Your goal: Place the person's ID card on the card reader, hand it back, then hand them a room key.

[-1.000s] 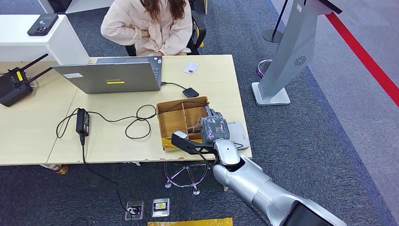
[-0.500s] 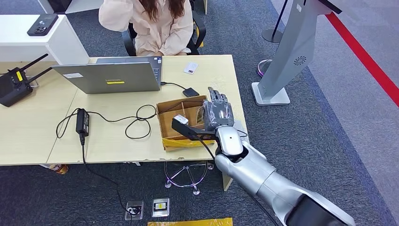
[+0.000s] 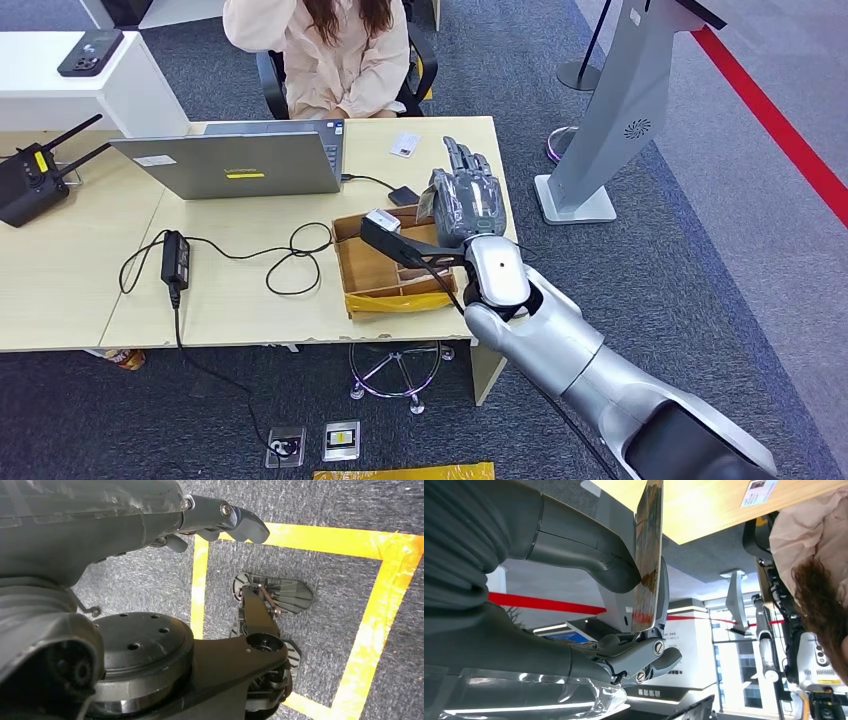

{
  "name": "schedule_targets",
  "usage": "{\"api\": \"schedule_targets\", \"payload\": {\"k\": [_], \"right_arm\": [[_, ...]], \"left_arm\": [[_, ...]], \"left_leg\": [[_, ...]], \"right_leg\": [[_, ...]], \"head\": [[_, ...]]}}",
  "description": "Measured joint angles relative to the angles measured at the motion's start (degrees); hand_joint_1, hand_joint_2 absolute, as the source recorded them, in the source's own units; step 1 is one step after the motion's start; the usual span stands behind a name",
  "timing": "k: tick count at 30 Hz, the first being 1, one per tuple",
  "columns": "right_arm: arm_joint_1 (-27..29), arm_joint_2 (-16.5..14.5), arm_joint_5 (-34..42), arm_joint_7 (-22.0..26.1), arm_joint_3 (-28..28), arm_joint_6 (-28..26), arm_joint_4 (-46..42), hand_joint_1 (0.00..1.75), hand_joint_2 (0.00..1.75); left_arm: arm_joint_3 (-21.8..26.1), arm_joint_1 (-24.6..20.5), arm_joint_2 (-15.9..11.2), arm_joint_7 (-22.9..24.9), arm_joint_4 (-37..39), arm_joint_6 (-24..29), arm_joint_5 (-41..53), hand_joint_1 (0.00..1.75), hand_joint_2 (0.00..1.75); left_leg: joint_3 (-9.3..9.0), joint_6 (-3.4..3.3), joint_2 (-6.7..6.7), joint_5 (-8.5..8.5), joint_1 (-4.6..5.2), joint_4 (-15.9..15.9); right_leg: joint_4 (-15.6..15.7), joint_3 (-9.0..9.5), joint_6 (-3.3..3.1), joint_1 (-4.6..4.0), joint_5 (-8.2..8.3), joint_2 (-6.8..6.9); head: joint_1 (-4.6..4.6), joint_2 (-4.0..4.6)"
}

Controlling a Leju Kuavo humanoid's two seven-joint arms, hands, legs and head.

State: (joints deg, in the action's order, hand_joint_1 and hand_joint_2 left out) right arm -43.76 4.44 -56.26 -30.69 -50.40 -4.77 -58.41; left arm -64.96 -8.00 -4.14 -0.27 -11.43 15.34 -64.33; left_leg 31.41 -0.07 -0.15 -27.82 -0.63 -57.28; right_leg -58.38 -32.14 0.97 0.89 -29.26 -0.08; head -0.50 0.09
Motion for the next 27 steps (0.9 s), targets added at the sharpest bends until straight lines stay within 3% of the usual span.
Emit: {"api": "schedule_targets", "payload": {"k": [14, 27], "right_arm": [[-2.87, 1.01, 3.61, -1.22, 1.64, -1.65, 3.74, 1.75, 1.75], [-5.50, 5.05, 9.53, -4.94, 4.27, -0.17, 7.00, 1.75, 1.75]], "left_arm": [[0.00, -0.85, 0.05, -0.56, 0.00, 0.39, 0.01, 0.00, 0.00], [0.00, -0.62, 0.25, 0.73, 0.00, 1.46, -0.20, 0.00, 0.00]], "left_leg": [[0.02, 0.00, 0.00, 0.00, 0.00, 0.00], [0.04, 0.00, -0.02, 0.00, 0.00, -0.02]], "right_leg": [[0.00, -0.03, 0.00, 0.00, 0.00, 0.00], [0.00, -0.04, 0.00, 0.00, 0.00, 0.04]], "head": [[0.01, 0.00], [0.01, 0.00]]}}
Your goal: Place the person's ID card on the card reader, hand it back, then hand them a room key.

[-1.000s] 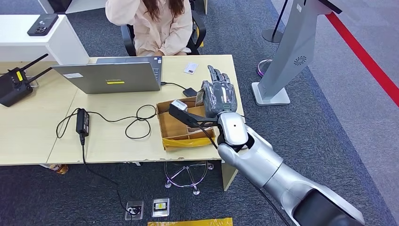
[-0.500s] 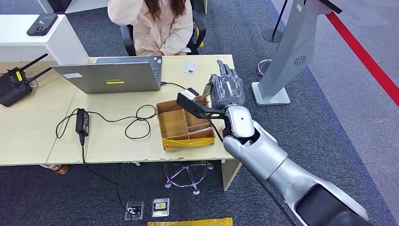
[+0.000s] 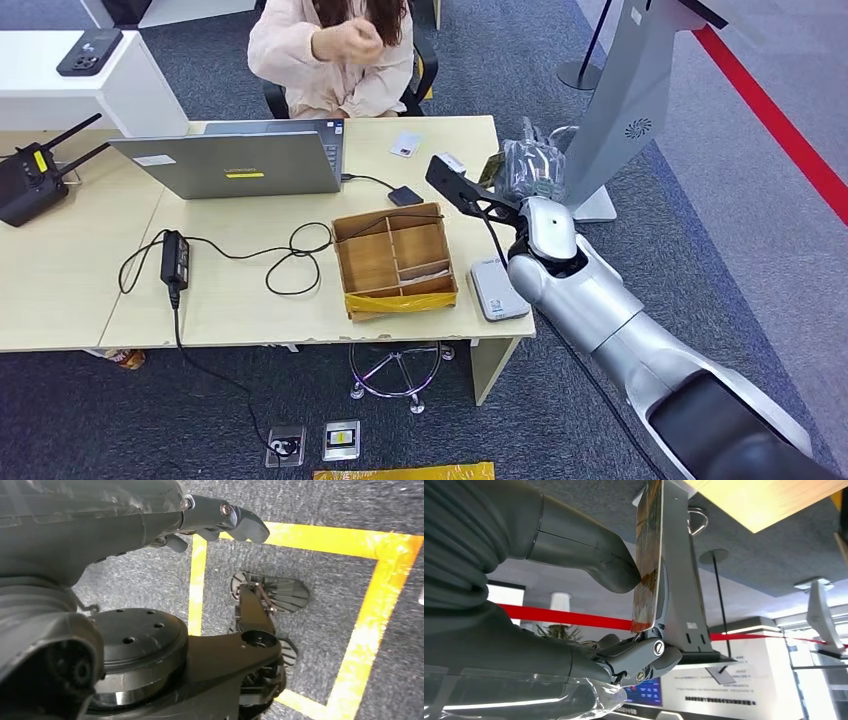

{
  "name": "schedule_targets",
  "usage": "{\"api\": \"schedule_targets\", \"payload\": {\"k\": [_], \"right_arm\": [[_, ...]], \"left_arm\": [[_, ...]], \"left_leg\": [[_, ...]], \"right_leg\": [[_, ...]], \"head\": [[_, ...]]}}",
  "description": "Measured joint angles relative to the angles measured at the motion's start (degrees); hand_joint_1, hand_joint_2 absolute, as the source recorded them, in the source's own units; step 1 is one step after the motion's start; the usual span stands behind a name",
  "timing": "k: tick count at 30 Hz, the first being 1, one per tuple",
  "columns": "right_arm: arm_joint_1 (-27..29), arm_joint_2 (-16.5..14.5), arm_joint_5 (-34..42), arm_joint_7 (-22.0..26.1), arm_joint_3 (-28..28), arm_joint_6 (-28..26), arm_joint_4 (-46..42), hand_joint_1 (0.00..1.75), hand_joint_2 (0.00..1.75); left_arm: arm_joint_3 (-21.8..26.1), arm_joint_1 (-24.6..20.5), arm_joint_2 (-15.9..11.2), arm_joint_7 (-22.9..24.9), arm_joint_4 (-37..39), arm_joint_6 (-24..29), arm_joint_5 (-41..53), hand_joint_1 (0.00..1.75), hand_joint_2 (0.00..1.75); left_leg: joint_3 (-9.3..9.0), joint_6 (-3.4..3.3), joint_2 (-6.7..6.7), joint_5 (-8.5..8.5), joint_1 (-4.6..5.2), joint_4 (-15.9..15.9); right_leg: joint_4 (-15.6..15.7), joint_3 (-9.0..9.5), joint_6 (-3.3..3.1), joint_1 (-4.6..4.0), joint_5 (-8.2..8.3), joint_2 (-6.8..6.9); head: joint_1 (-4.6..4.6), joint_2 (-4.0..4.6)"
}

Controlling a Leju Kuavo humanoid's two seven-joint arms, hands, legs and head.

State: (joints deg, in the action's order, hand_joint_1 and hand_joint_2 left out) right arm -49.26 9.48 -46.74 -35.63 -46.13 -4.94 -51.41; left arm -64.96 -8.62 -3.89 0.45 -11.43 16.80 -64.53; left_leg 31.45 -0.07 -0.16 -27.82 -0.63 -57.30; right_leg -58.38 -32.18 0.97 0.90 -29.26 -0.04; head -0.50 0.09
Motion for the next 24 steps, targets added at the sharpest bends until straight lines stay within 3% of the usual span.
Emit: {"api": "schedule_targets", "payload": {"k": [15, 24], "right_arm": [[4.01, 5.92, 0.26, -3.25, 0.18, -1.65, -3.23, 1.75, 1.75], [4.95, 6.80, -1.18, -3.25, -0.10, -0.16, -6.65, 1.75, 1.75]], "left_arm": [[-0.10, -0.97, 0.08, 2.04, 0.00, 0.57, 1.80, 0.00, 0.00], [-0.28, -0.01, 0.57, 1.73, 0.00, 1.43, 0.63, 0.00, 0.00]], "left_leg": [[-0.01, 0.00, 0.03, 0.00, 0.00, 0.00], [0.04, 0.00, 0.02, -0.01, 0.00, 0.01]], "right_leg": [[0.00, -0.01, 0.00, 0.00, 0.00, -0.03], [0.00, -0.01, 0.00, 0.00, 0.00, -0.02]], "head": [[0.02, 0.00], [0.00, 0.00]]}}
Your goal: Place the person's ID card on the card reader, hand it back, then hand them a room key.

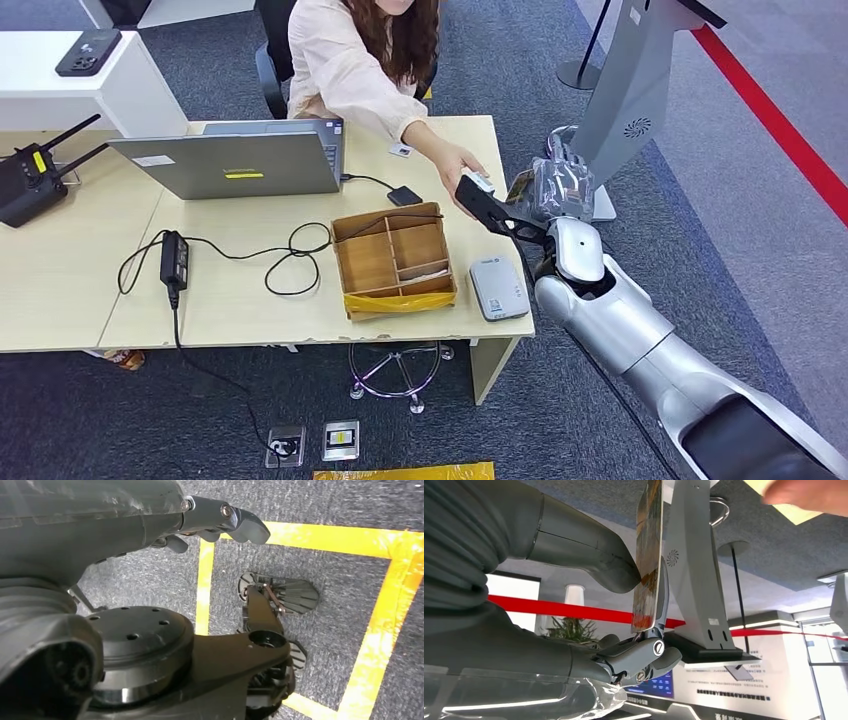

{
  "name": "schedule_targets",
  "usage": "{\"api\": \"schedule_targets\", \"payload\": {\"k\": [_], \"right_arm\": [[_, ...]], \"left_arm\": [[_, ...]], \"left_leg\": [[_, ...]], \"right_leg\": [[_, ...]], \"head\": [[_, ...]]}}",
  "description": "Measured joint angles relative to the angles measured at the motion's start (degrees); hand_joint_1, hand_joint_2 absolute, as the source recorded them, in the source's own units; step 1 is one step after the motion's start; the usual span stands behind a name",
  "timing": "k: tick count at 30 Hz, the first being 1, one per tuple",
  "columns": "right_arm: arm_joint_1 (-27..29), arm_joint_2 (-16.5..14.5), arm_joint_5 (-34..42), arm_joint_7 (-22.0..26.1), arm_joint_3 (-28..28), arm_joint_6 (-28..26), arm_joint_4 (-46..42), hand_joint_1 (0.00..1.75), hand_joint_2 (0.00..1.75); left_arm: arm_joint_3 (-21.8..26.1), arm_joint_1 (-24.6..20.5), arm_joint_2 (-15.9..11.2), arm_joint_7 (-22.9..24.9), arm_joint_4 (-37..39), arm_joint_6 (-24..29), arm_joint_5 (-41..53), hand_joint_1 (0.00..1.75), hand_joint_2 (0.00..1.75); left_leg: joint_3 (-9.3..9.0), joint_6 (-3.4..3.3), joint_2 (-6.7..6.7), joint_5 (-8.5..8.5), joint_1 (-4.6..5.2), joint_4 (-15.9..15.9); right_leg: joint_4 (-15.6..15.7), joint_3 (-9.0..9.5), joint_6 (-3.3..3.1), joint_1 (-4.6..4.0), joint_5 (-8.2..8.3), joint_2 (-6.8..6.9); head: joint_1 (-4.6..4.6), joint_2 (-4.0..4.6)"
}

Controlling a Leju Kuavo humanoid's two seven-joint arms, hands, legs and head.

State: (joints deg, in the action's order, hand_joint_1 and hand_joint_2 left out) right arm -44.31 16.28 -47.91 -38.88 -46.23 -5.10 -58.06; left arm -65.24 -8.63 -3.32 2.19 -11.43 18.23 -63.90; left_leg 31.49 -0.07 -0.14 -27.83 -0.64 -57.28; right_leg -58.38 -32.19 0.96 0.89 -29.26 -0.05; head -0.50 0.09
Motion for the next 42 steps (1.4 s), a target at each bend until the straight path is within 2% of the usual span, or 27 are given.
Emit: {"api": "schedule_targets", "payload": {"k": [10, 24, 25, 26, 28, 29, 30, 42], "right_arm": [[1.52, -0.18, -3.98, -0.02, 0.81, 2.02, -2.16, 1.75, 1.75], [1.73, -0.16, -4.20, -0.02, 2.03, 2.58, -2.90, 1.75, 1.75], [1.80, -0.14, -4.14, -0.02, 2.14, 2.56, -2.90, 1.66, 1.75], [1.86, -0.11, -4.11, -0.02, 2.24, 2.55, -2.90, 1.22, 1.75], [2.01, -0.06, -4.03, 0.01, 2.35, 2.25, -2.90, 0.35, 0.87], [2.09, -0.05, -3.99, 0.05, 2.37, 1.75, -2.91, 0.00, 0.44], [2.17, -0.05, -3.87, 0.10, 2.39, 1.16, -2.92, 0.00, 0.00], [2.23, -0.07, 0.74, 0.27, 2.18, -1.39, -3.01, 0.00, 0.00]], "left_arm": [[-0.01, 0.59, 0.00, -0.59, 0.00, -0.24, 0.56, 0.00, 0.00], [-0.02, 0.35, 0.05, -1.78, 0.00, -0.84, 1.75, 0.00, 0.00], [-0.02, 0.33, 0.06, -1.78, 0.00, -0.87, 1.83, 0.00, 0.00], [-0.03, 0.31, 0.09, -1.77, 0.00, -0.89, 1.87, 0.00, 0.00], [-0.03, 0.30, 0.16, -1.77, 0.00, -0.90, 1.91, 0.00, 0.00], [-0.03, 0.30, 0.21, -1.77, 0.00, -0.89, 1.90, 0.00, 0.00], [-0.03, 0.30, 0.25, -1.77, 0.00, -0.88, 1.89, 0.00, 0.00], [-0.01, 0.14, 0.37, -1.77, 0.00, -0.66, 1.89, 0.00, 0.00]], "left_leg": [[-0.01, 0.00, -0.03, 0.00, 0.00, -0.01], [0.00, 0.00, -0.06, 0.01, 0.00, -0.01], [0.01, 0.00, -0.06, 0.01, 0.00, -0.01], [0.01, 0.00, -0.06, 0.00, 0.00, -0.01], [0.03, 0.00, -0.06, 0.00, 0.01, -0.01], [0.03, 0.00, -0.06, 0.00, 0.01, -0.01], [0.04, 0.00, -0.06, 0.00, 0.01, -0.01], [0.02, 0.00, -0.04, 0.01, 0.00, 0.00]], "right_leg": [[0.00, 0.00, 0.00, 0.00, 0.00, 0.03], [0.01, -0.01, 0.00, 0.00, 0.00, 0.06], [0.01, -0.01, 0.00, 0.00, 0.00, 0.06], [0.01, -0.01, 0.00, 0.00, 0.00, 0.06], [0.01, -0.01, 0.00, 0.00, 0.00, 0.06], [0.01, -0.01, 0.00, 0.01, 0.00, 0.06], [0.01, -0.01, 0.00, 0.01, 0.00, 0.05], [0.00, -0.01, 0.00, 0.00, 0.00, 0.04]], "head": [[0.01, 0.00], [0.01, 0.00], [0.01, 0.00], [0.00, 0.00], [-0.01, 0.00], [-0.01, 0.00], [-0.01, 0.00], [0.01, 0.00]]}}
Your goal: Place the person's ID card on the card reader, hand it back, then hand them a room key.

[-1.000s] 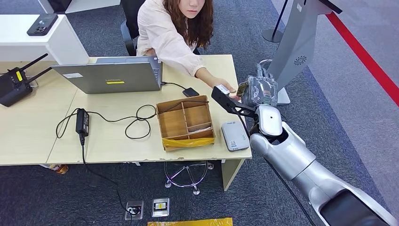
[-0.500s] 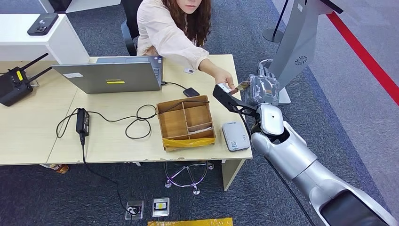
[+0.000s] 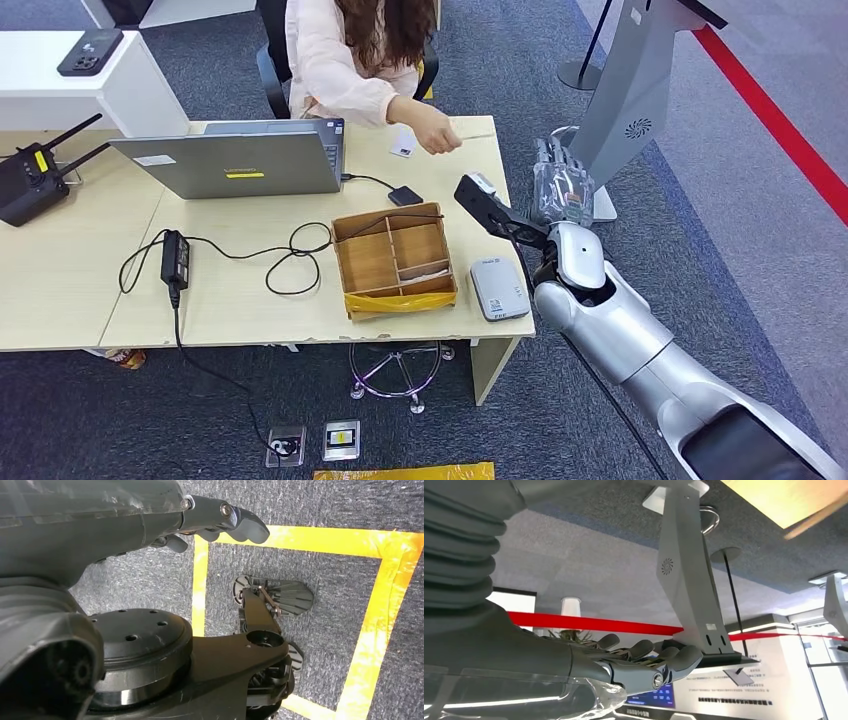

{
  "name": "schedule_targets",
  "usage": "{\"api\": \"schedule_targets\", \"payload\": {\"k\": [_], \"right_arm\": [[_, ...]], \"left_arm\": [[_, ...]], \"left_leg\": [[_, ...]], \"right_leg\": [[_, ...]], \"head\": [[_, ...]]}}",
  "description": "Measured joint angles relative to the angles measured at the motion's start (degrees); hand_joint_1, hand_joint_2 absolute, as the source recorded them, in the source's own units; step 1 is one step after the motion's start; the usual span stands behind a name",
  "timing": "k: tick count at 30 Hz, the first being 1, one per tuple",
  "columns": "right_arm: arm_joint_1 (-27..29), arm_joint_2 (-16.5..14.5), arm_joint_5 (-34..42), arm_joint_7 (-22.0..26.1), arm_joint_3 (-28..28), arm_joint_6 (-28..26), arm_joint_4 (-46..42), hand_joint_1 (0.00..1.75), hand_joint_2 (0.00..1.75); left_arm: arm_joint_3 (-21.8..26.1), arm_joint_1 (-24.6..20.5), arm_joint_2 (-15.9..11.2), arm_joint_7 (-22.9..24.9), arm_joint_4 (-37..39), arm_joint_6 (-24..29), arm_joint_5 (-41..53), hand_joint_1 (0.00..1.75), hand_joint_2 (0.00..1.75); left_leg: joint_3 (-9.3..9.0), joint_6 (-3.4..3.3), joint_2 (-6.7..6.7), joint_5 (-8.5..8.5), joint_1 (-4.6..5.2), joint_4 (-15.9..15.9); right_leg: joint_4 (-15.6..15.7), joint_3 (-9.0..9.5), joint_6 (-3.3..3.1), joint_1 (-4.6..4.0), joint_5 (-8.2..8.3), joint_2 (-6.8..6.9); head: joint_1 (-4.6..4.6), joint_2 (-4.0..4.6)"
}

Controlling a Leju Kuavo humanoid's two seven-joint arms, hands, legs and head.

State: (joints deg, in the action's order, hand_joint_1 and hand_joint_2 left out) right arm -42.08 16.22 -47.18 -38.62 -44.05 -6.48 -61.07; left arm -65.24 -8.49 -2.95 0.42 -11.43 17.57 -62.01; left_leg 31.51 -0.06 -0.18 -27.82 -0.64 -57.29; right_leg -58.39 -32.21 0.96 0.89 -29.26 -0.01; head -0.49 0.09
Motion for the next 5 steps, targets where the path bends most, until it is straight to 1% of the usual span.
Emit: {"api": "schedule_targets", "payload": {"k": [5], "right_arm": [[-0.34, 0.05, 0.85, -0.22, -0.19, -1.25, 0.00, 0.00, 0.00]], "left_arm": [[0.00, -0.04, 0.00, 0.00, 0.00, -0.02, 0.03, 0.00, 0.00]], "left_leg": [[0.00, 0.00, 0.00, 0.00, 0.00, 0.00]], "right_leg": [[0.00, 0.00, 0.00, 0.00, 0.00, 0.00]], "head": [[0.00, 0.00]]}}
